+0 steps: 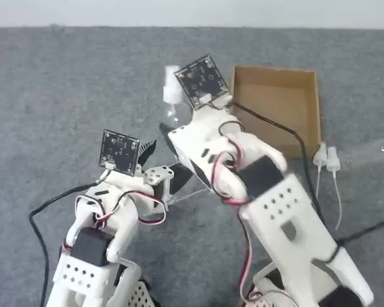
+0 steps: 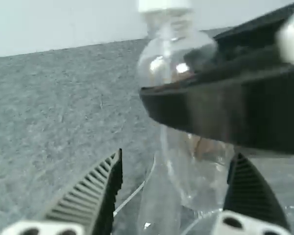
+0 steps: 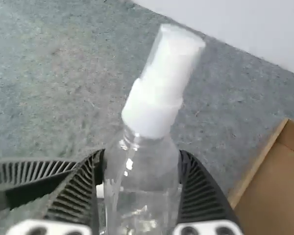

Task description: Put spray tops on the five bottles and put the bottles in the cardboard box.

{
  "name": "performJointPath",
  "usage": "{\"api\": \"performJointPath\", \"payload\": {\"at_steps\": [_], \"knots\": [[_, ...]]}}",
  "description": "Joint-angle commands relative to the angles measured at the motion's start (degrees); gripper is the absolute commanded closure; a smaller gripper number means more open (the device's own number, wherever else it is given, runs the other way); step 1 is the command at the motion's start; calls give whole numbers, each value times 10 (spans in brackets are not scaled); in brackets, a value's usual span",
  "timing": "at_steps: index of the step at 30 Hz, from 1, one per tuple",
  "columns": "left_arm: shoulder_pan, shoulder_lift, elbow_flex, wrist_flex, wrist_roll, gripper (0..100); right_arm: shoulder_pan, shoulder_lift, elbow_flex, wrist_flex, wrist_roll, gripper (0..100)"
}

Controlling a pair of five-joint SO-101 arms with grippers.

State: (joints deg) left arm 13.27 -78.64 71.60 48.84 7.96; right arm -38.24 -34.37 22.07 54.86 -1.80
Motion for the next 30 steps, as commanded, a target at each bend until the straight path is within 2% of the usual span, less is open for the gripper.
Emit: {"api": "performJointPath", "payload": {"at_steps": [1, 5, 10, 15, 25, 27, 30], "knots": [[-1, -8, -5, -16, -4, 684, -3, -61, -42, 31, -6, 993], [0, -8, -5, -16, -4, 685, 15, -74, -42, 40, -6, 993], [3, -12, 2, -16, -4, 686, 112, -73, -45, 6, -4, 993], [3, -12, 8, -17, -4, 687, 216, -40, -45, -77, 56, 993], [-1, -12, 16, -17, 0, 694, 322, 168, -54, -260, 57, 993], [-1, -12, 20, -17, 0, 739, 330, 210, -70, -284, 55, 993], [-1, -12, 20, -26, -3, 869, 332, 279, -106, -322, 55, 993]]}}
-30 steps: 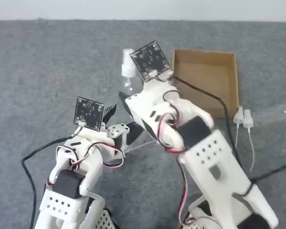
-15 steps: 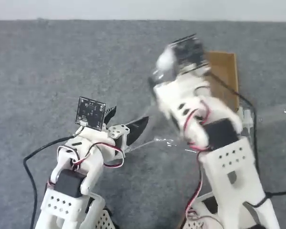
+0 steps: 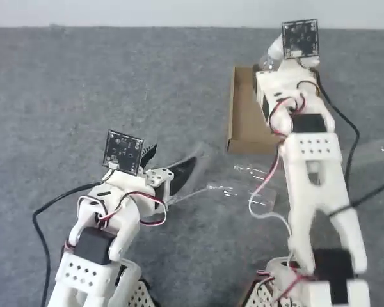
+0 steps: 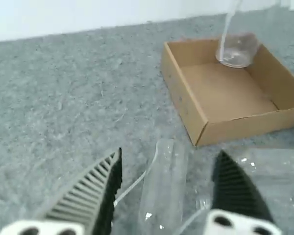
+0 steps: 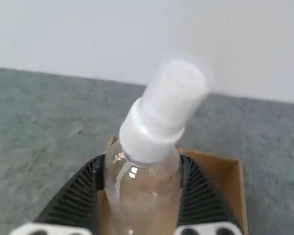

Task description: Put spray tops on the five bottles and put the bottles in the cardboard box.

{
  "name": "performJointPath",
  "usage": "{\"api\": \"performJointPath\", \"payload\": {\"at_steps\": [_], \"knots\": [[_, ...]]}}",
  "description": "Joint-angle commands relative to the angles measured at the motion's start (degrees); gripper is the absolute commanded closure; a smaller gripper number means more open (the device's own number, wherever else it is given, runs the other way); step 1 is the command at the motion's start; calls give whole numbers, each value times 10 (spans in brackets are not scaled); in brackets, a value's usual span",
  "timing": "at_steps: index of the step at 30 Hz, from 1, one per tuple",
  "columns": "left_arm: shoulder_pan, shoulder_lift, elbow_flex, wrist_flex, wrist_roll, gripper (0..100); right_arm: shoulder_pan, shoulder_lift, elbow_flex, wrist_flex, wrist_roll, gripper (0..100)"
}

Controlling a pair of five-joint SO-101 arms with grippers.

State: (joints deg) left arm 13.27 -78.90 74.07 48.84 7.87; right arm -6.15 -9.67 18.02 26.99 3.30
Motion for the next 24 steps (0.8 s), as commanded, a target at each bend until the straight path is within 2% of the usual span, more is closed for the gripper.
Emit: {"api": "performJointPath", "payload": {"at_steps": [1, 3, 8, 12, 17, 24], "knots": [[-1, -10, -1, -39, -3, 918, 10, 56, -79, -56, 4, 993], [-2, -10, 18, -73, -4, 997, 7, 103, -106, -85, 4, 993], [-2, -10, 56, -129, -4, 989, -2, 211, -168, -113, 3, 993], [-2, -10, 56, -129, -4, 989, -15, 268, -202, -116, 2, 993], [-2, -10, 57, -128, -4, 989, -21, 324, -259, -116, -56, 993], [-2, -10, 57, -128, -4, 989, -25, 381, -306, -116, -50, 993]]}}
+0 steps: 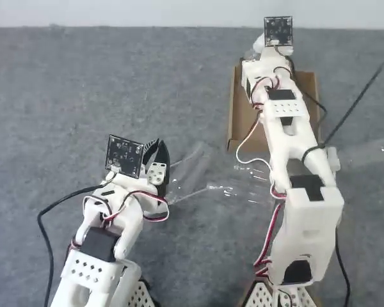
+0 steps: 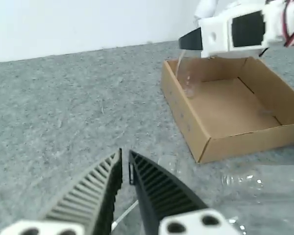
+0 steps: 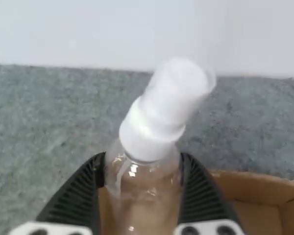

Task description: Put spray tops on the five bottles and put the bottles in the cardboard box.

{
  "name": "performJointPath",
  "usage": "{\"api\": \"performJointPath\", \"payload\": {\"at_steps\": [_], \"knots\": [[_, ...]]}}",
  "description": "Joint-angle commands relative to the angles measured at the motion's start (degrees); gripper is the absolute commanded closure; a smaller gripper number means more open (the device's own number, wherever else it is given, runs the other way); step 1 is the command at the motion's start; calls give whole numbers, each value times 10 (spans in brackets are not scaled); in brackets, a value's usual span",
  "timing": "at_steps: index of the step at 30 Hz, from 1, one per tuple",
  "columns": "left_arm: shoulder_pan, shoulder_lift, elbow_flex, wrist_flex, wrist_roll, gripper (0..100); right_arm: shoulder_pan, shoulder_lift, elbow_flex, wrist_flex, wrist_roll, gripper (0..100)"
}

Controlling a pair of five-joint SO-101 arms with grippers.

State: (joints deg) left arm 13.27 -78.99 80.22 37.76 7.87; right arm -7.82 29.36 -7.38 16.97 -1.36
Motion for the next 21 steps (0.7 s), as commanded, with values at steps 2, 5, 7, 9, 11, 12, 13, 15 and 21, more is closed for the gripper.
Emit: {"api": "performJointPath", "payload": {"at_steps": [2, 5, 7, 9, 11, 12, 13, 15, 21], "knots": [[-2, -9, -5, -18, -4, 989, -8, 0, -57, -16, -4, 993], [-2, -9, -5, -18, -4, 989, -8, 10, -59, -16, -4, 993], [-2, -9, -5, -18, -4, 989, -8, 15, -59, -16, -4, 993], [-2, -9, -5, -18, -4, 989, -8, 15, -58, -15, -3, 993], [-2, -9, -5, -18, -4, 989, -8, 15, -57, -13, -3, 992], [-2, -9, -5, -18, -4, 989, -8, 15, -57, -12, -3, 992], [-2, -9, -5, -18, -4, 989, -8, 15, -57, -11, -3, 991], [-2, -9, -5, -18, -4, 989, -8, 15, -56, -10, -3, 991], [-2, -9, -5, -18, -4, 989, -8, 15, -56, -9, -2, 991]]}}
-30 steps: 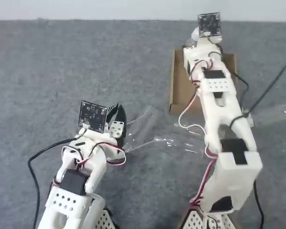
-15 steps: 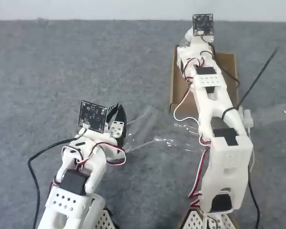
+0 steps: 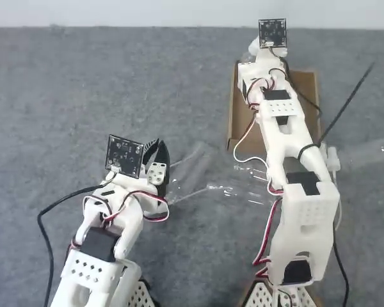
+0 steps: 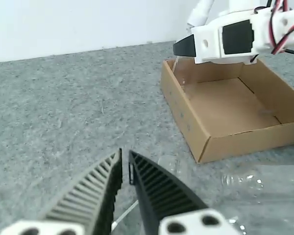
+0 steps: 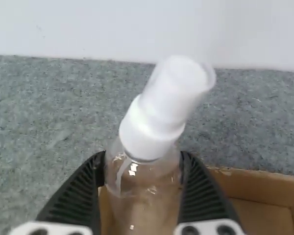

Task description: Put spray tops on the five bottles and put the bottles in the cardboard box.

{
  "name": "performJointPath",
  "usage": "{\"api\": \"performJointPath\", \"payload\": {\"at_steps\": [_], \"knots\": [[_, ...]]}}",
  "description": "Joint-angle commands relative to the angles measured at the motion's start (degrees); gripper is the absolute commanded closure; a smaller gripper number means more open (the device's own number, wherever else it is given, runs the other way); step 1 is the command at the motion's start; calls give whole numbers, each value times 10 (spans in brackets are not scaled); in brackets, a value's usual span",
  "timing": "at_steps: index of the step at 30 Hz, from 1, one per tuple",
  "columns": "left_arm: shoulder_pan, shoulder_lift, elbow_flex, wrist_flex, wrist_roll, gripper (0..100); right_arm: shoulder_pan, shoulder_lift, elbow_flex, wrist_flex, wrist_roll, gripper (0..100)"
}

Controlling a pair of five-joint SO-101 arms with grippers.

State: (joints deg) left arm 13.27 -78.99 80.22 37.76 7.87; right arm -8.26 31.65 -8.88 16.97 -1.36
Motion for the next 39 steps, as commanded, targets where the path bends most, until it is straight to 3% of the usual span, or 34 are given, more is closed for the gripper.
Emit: {"api": "performJointPath", "payload": {"at_steps": [1, 7, 11, 23, 30, 39], "knots": [[-2, -9, -5, -18, -4, 989, -4, -7, -41, -9, -2, 991], [-2, -9, -5, -18, -4, 989, -4, -7, -40, -8, 4, 991], [-2, -9, -5, -18, -4, 989, -14, -7, -40, -8, 52, 991], [-2, -9, -5, -18, -4, 989, -21, -7, -34, -8, 52, 990], [-2, -9, -5, -18, -4, 989, -23, -7, -34, -8, 54, 834], [-2, -9, -5, -18, -4, 989, -24, -7, -34, -8, 52, 760]]}}
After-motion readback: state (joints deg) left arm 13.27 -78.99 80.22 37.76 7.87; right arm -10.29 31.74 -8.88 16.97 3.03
